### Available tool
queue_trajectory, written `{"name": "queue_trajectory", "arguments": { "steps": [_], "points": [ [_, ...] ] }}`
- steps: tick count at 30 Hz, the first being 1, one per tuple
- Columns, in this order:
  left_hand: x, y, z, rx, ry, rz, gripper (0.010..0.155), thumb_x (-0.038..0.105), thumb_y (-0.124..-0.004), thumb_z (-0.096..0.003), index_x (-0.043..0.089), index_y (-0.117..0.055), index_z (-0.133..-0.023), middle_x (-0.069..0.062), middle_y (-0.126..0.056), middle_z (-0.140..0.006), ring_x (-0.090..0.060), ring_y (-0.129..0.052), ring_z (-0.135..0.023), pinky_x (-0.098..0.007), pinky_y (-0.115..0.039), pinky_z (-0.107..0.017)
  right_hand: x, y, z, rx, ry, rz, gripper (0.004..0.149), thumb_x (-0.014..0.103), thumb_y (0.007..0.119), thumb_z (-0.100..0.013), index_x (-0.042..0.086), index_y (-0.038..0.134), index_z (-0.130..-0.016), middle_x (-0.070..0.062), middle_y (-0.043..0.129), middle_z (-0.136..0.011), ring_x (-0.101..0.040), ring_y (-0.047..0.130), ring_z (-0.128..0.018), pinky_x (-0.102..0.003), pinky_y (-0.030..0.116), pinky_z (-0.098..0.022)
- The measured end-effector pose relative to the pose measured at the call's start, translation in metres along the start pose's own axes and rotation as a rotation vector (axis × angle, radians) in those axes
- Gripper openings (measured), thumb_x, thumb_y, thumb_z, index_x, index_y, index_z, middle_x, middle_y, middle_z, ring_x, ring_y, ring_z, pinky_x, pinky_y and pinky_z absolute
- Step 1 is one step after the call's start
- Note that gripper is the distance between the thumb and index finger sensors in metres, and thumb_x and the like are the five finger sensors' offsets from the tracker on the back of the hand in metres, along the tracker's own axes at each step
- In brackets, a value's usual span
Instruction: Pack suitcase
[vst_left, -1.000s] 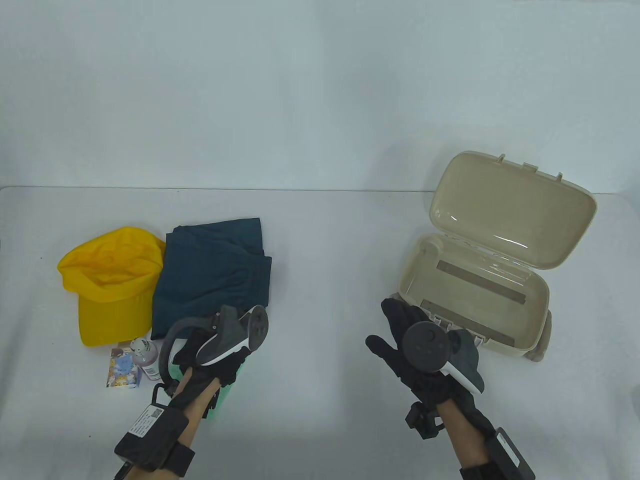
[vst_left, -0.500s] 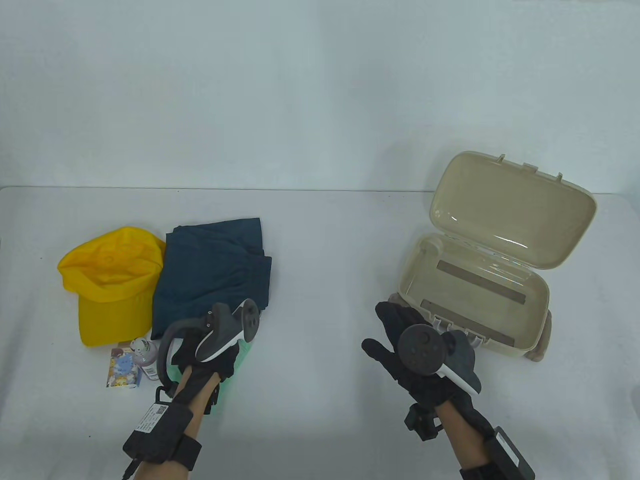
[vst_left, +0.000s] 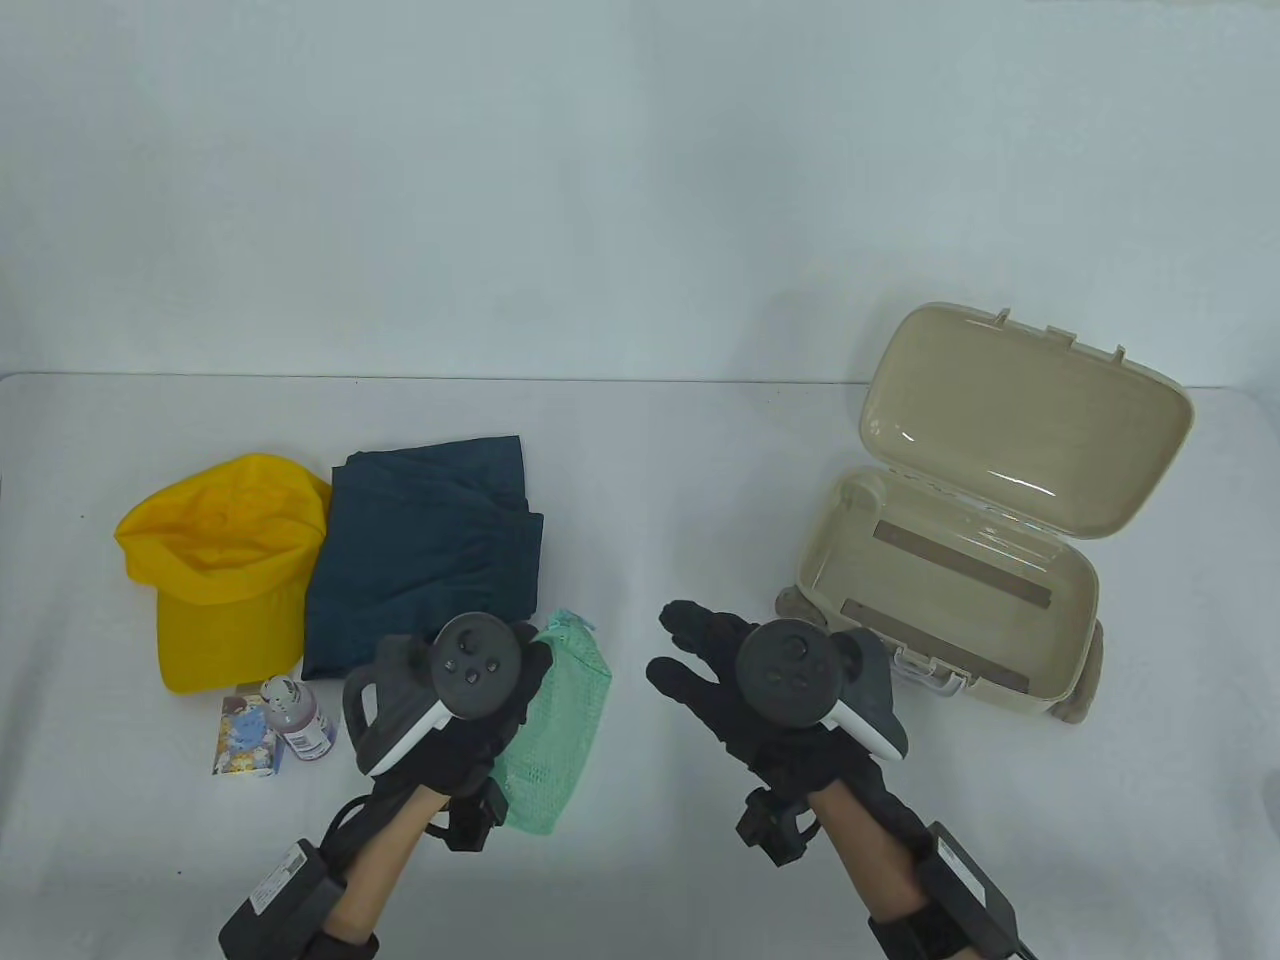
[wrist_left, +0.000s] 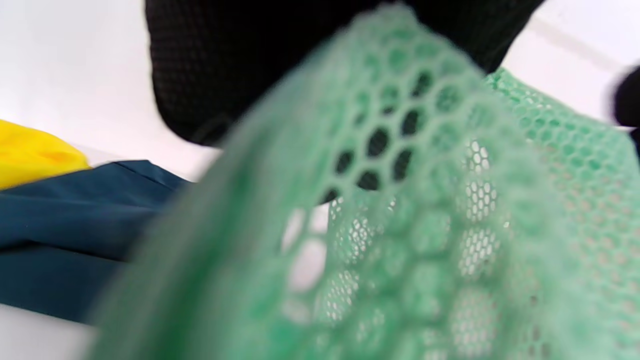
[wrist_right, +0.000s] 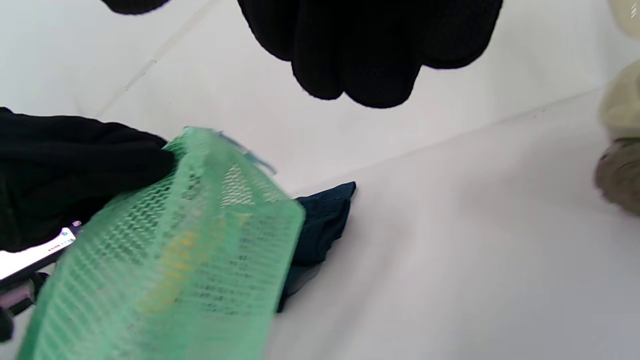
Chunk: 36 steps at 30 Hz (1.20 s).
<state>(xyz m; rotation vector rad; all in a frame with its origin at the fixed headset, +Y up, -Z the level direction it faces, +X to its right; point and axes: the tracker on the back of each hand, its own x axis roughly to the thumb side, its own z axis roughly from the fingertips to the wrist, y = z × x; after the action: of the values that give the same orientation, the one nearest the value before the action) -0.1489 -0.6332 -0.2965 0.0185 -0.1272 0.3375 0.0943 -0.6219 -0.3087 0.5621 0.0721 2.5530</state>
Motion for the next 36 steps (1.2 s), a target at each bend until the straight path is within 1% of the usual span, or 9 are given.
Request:
{"name": "queue_trajectory", "arguments": {
  "steps": [6,14,17,20,22,24,26,32,36],
  "points": [
    [0.018,-0.01,0.008,0.017,-0.068,0.084,0.045,0.044,-0.07,-0.054,0.017,-0.084,-0.087,0.006,-0.103,-0.066,-0.016,-0.11,-0.048,-0.032,-0.09,-0.041,0.01,0.019,-0.008,0.003,0.015,0.037,0.068,0.061,0.061,-0.05,0.016,0.065,-0.101,-0.005,0.088,-0.09,-0.027,0.093,-0.075,-0.048,0.077,-0.061],
    [0.02,-0.026,0.01,-0.072,-0.159,0.206,0.048,0.041,-0.066,-0.0548,0.015,-0.076,-0.094,0.006,-0.098,-0.076,-0.018,-0.106,-0.061,-0.035,-0.087,-0.049,0.011,0.029,-0.006,-0.107,0.053,0.051,0.051,0.047,0.072,-0.051,0.017,0.074,-0.092,0.002,0.095,-0.075,-0.017,0.099,-0.061,-0.042,0.083,-0.055],
    [0.019,-0.024,0.01,-0.071,-0.185,0.167,0.053,0.046,-0.064,-0.0542,0.017,-0.076,-0.096,0.003,-0.096,-0.081,-0.021,-0.104,-0.066,-0.038,-0.086,-0.052,0.011,0.027,-0.004,-0.141,0.049,0.119,0.048,0.046,0.073,-0.05,0.02,0.077,-0.09,0.004,0.097,-0.072,-0.016,0.099,-0.06,-0.041,0.083,-0.054],
    [0.014,-0.015,0.012,0.026,-0.174,0.094,0.054,0.05,-0.064,-0.0532,0.021,-0.075,-0.097,0.004,-0.095,-0.083,-0.022,-0.103,-0.068,-0.039,-0.085,-0.053,0.013,0.026,-0.002,-0.161,0.03,0.188,0.047,0.046,0.073,-0.049,0.022,0.077,-0.09,0.005,0.097,-0.073,-0.016,0.099,-0.06,-0.041,0.083,-0.055],
    [0.011,-0.01,0.014,0.087,-0.189,0.013,0.057,0.05,-0.068,-0.0519,0.024,-0.067,-0.103,0.004,-0.088,-0.092,-0.022,-0.098,-0.077,-0.04,-0.083,-0.057,0.015,0.026,-0.001,-0.156,0.011,0.217,0.046,0.046,0.073,-0.049,0.023,0.077,-0.089,0.005,0.096,-0.073,-0.016,0.099,-0.062,-0.041,0.083,-0.056],
    [0.01,-0.01,0.014,0.078,-0.225,-0.03,0.064,0.052,-0.072,-0.0499,0.028,-0.057,-0.108,0.002,-0.076,-0.106,-0.023,-0.091,-0.089,-0.042,-0.08,-0.063,0.018,0.028,-0.001,-0.149,0.003,0.224,0.046,0.045,0.073,-0.049,0.023,0.078,-0.089,0.005,0.096,-0.073,-0.016,0.099,-0.062,-0.041,0.083,-0.056],
    [0.011,-0.013,0.014,0.073,-0.243,-0.038,0.066,0.05,-0.074,-0.0494,0.031,-0.054,-0.109,-0.001,-0.069,-0.111,-0.024,-0.087,-0.093,-0.045,-0.078,-0.065,0.02,0.031,-0.001,-0.136,-0.014,0.239,0.046,0.046,0.073,-0.049,0.023,0.078,-0.089,0.005,0.097,-0.073,-0.016,0.099,-0.061,-0.041,0.083,-0.056],
    [0.024,-0.02,0.019,0.134,-0.299,-0.189,0.047,0.045,-0.07,-0.0518,0.034,-0.073,-0.097,0.005,-0.081,-0.102,-0.019,-0.093,-0.087,-0.044,-0.079,-0.065,0.026,0.037,0.002,-0.108,-0.05,0.295,0.047,0.047,0.073,-0.049,0.023,0.078,-0.089,0.005,0.096,-0.073,-0.016,0.099,-0.062,-0.042,0.082,-0.056],
    [0.032,-0.024,0.022,0.152,-0.338,-0.29,0.043,0.041,-0.068,-0.0529,0.034,-0.073,-0.094,0.004,-0.084,-0.097,-0.017,-0.096,-0.082,-0.042,-0.079,-0.065,0.025,0.039,0.001,-0.086,-0.053,0.293,0.047,0.047,0.07,-0.05,0.023,0.078,-0.089,0.005,0.096,-0.072,-0.016,0.099,-0.061,-0.042,0.082,-0.056]
  ]
}}
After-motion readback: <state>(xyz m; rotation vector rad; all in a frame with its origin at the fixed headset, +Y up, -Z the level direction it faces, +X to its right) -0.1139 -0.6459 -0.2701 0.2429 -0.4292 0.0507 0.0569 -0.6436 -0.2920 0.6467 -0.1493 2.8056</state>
